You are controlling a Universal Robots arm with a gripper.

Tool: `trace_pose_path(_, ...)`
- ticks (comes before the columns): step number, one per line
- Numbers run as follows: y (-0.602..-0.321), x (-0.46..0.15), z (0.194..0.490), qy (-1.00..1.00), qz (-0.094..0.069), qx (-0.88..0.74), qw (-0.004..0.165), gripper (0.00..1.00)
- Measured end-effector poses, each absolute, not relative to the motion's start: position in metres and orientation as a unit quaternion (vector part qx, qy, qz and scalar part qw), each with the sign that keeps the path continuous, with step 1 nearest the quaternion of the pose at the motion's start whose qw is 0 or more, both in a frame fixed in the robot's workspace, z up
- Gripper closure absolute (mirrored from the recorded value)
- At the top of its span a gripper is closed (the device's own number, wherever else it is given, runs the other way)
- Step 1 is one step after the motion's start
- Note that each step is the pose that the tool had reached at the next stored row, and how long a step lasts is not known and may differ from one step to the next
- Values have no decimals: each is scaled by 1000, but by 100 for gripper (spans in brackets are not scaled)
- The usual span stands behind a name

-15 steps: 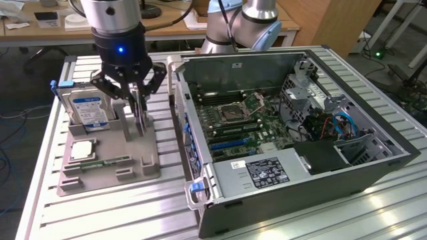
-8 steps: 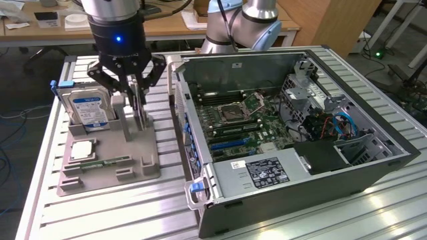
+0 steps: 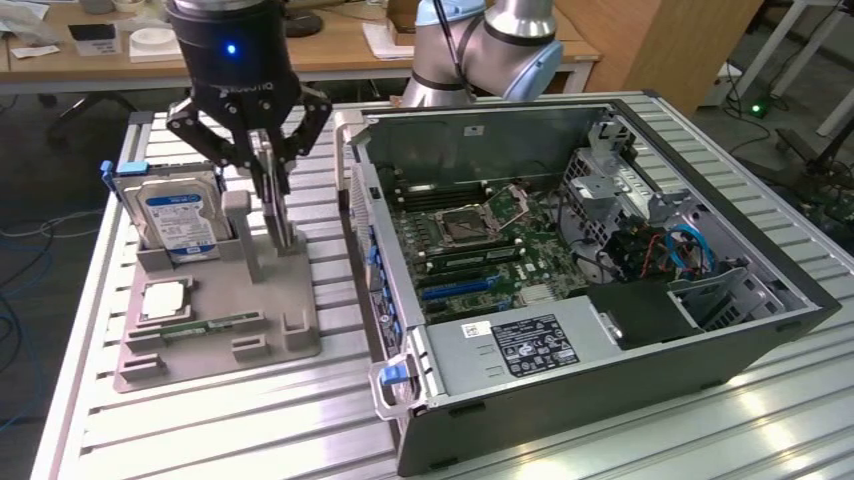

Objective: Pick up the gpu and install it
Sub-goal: 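Pick up the gpu and move the gpu toward the slot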

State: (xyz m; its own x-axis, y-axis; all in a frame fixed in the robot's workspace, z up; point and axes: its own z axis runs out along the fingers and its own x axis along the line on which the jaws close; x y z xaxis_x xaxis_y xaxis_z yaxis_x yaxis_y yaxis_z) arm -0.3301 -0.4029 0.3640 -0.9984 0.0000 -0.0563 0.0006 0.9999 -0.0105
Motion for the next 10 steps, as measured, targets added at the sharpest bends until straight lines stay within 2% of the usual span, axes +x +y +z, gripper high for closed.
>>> trace_pose_path(10, -403, -330, 391, 1000, -5, 0, 28, 73)
